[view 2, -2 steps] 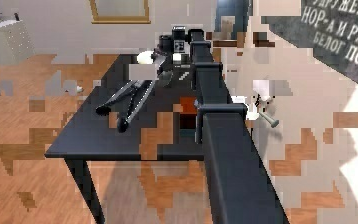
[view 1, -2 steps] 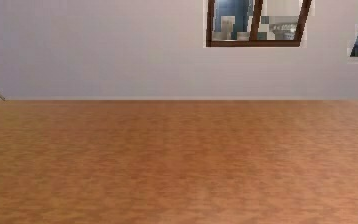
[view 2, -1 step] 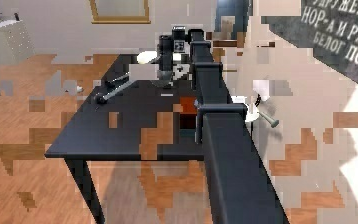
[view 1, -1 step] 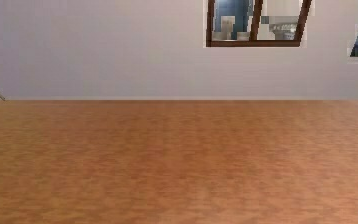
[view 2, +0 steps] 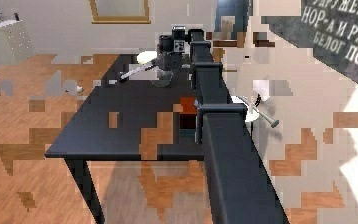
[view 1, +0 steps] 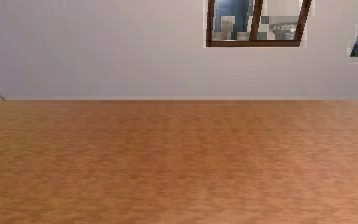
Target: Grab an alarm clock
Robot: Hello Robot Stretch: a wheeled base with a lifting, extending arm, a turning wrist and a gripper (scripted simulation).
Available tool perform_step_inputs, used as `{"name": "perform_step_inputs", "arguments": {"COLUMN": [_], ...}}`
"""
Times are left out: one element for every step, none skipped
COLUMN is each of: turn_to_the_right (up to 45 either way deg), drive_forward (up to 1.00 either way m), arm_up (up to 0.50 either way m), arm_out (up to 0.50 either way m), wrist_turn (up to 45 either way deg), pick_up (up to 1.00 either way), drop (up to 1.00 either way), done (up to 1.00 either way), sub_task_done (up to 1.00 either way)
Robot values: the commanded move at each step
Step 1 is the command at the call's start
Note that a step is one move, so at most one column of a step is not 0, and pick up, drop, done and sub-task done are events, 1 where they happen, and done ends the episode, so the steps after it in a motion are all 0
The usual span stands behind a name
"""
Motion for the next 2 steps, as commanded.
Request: {"name": "perform_step_inputs", "arguments": {"turn_to_the_right": [0.0,0.0], "drive_forward": [0.0,0.0], "arm_up": [0.0,0.0], "arm_out": [0.0,0.0], "wrist_turn": [45.0,9.0], "pick_up": [0.0,0.0], "drop": [0.0,0.0], "done": [0.0,0.0], "sub_task_done": [0.0,0.0]}}
